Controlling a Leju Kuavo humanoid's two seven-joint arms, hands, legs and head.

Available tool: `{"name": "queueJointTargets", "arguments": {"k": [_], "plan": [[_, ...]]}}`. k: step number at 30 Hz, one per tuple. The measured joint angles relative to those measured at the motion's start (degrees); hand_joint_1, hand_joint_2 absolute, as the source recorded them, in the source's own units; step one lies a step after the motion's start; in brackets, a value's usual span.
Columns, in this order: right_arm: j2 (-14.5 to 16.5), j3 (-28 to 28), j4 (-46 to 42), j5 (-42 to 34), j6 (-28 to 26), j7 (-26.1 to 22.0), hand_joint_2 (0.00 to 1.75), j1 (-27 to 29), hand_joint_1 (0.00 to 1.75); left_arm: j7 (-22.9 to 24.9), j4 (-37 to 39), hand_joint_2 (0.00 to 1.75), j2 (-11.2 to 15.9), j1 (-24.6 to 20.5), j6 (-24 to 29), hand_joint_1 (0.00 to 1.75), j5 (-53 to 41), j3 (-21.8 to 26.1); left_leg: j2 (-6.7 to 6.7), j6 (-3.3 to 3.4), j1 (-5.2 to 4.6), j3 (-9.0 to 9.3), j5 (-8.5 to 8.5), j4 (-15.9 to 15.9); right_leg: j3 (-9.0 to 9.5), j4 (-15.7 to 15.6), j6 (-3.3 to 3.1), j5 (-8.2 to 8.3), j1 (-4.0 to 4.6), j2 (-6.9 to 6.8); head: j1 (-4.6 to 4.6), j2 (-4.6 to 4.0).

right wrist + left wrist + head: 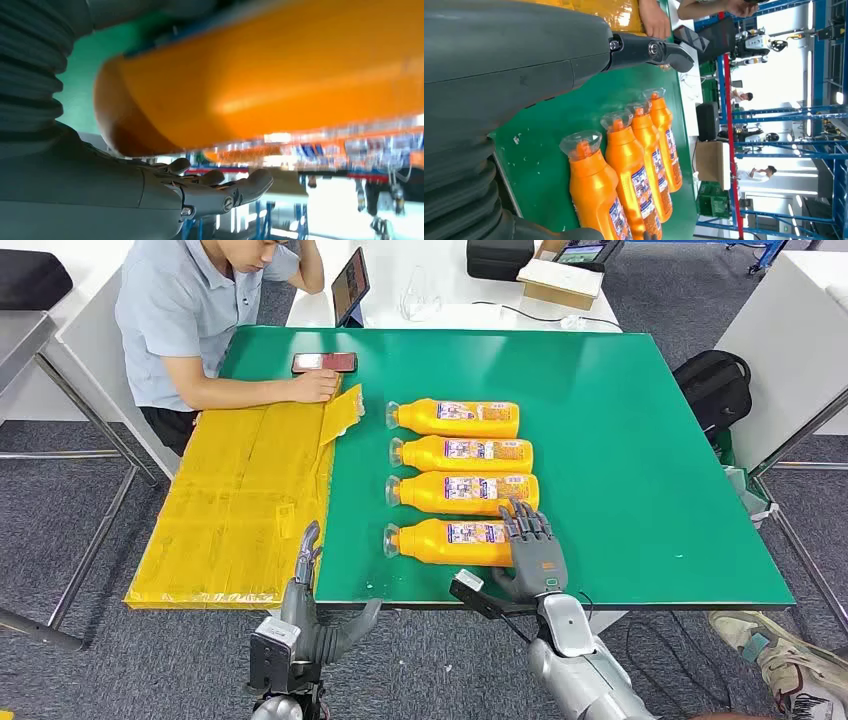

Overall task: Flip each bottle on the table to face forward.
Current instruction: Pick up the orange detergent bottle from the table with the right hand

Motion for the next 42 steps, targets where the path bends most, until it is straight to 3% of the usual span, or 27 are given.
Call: {"name": "queueJointTargets", "arguments": {"k": [11,19,26,31,35,40,42], "plan": [[-0.52,0.87,4.27,-0.03,4.57,-1.25,1.75,-3.7,1.75,0.0,0.11,1.75,0.0,-0.25,-1.0,0.0,0.32,0.14,0.04,0.03,0.0,0.53,-0.11,0.0,-0.08,-0.08,-0.05,-0.09,0.02,0.01,0.01,0.0],[-0.9,1.49,5.47,-1.54,5.0,-2.92,1.75,-3.94,1.75,-0.08,0.15,1.75,-0.01,-0.29,-1.15,0.0,0.39,0.52,0.08,0.04,0.0,0.62,-0.13,0.0,-0.02,-0.08,0.0,-0.05,0.03,0.03,0.01,0.0],[-0.14,0.17,4.65,-13.54,3.03,-14.7,1.75,-2.04,1.75,0.65,0.39,1.75,-0.48,-0.38,-2.17,0.0,4.27,1.42,0.24,0.01,0.01,0.66,-0.16,0.0,0.49,-0.07,0.01,0.01,0.04,0.23,0.02,0.0],[2.68,-1.73,-3.12,-30.86,1.06,-25.73,1.75,4.16,1.74,7.38,1.8,1.75,-1.37,-1.4,-3.87,0.0,17.3,3.3,0.27,-0.01,0.04,0.57,-0.17,0.0,0.54,-0.05,0.0,-0.01,0.09,0.28,0.02,0.0],[5.86,-1.81,-12.24,-41.07,-2.96,-29.77,1.75,10.04,1.7,11.6,4.83,1.75,-1.55,-2.33,-2.58,0.0,23.81,3.97,0.27,-0.04,0.06,0.17,-0.11,-0.01,0.12,0.03,-0.01,-0.01,0.09,0.28,0.0,0.0],[8.93,-3.36,-22.49,-50.62,-5.21,-32.71,1.75,14.23,1.61,9.49,7.01,1.75,-1.36,-2.42,-6.14,0.0,25.63,3.16,0.25,-0.02,0.04,-0.1,-0.07,0.0,-0.09,0.04,0.0,-0.01,0.04,0.27,0.01,0.0],[9.46,-3.82,-25.26,-53.46,-5.27,-32.86,1.75,15.0,1.64,8.02,6.91,1.75,-1.12,-2.4,-7.82,0.0,25.05,2.5,0.24,-0.02,0.01,-0.16,-0.08,0.0,-0.13,0.04,0.0,-0.01,0.01,0.27,0.02,0.0]]}}
